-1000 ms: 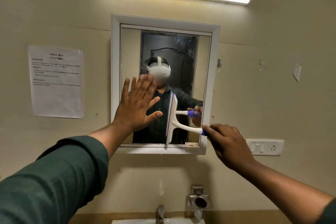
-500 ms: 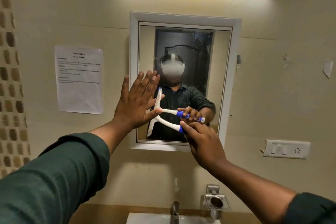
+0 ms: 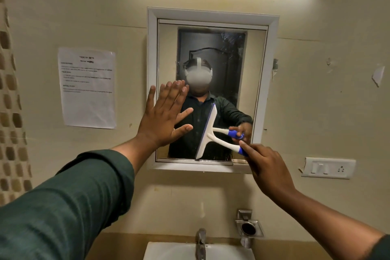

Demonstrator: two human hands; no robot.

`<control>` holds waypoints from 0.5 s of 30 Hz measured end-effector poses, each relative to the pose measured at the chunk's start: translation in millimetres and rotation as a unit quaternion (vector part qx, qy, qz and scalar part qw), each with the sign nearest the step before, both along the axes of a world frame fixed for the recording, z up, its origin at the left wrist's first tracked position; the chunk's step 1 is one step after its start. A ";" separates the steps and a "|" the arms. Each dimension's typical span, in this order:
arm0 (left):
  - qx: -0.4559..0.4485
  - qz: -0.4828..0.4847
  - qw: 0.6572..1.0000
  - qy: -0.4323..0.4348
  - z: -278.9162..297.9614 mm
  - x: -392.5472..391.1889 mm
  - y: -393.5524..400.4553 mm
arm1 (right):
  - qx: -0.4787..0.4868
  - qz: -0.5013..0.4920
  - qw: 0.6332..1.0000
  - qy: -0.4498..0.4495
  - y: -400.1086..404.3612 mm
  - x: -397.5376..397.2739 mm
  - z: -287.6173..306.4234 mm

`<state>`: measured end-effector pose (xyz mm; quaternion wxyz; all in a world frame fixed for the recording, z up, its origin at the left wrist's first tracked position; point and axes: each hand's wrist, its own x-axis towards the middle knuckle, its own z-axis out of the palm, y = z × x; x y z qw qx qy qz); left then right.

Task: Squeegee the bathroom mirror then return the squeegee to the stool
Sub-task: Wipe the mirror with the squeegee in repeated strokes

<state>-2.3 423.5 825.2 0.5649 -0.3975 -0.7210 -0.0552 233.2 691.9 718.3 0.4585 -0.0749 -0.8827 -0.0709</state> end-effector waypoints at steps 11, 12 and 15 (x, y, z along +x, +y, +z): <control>-0.006 -0.007 1.000 0.004 -6.2 11.3 28.3 | -0.031 -0.073 0.997 0.000 58.4 69.1 -17.8; -0.008 -0.007 1.000 0.005 -5.9 11.7 29.4 | -0.037 -0.078 0.996 0.001 61.1 73.9 -21.1; -0.009 -0.007 1.000 0.004 -2.7 14.3 32.9 | -0.052 -0.081 0.995 0.009 66.9 84.1 -27.9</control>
